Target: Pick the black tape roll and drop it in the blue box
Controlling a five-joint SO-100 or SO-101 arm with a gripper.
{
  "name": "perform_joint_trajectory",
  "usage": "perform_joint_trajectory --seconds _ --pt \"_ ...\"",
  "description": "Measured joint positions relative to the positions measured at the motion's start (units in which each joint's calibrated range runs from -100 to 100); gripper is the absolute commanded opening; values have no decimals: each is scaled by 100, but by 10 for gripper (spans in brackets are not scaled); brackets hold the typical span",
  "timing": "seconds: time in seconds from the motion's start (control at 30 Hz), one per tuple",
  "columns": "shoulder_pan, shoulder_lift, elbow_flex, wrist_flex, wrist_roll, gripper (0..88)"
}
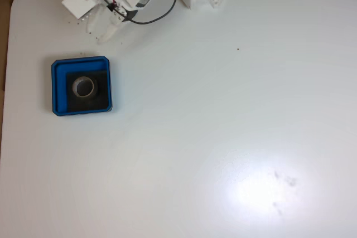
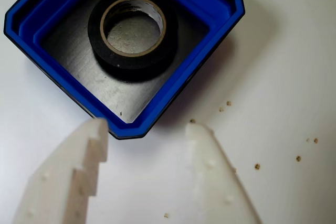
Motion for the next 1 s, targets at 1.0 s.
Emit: perform_joint_trajectory --seconds 1.0 --pt "-4048 -4183 4924 -1773 33 145"
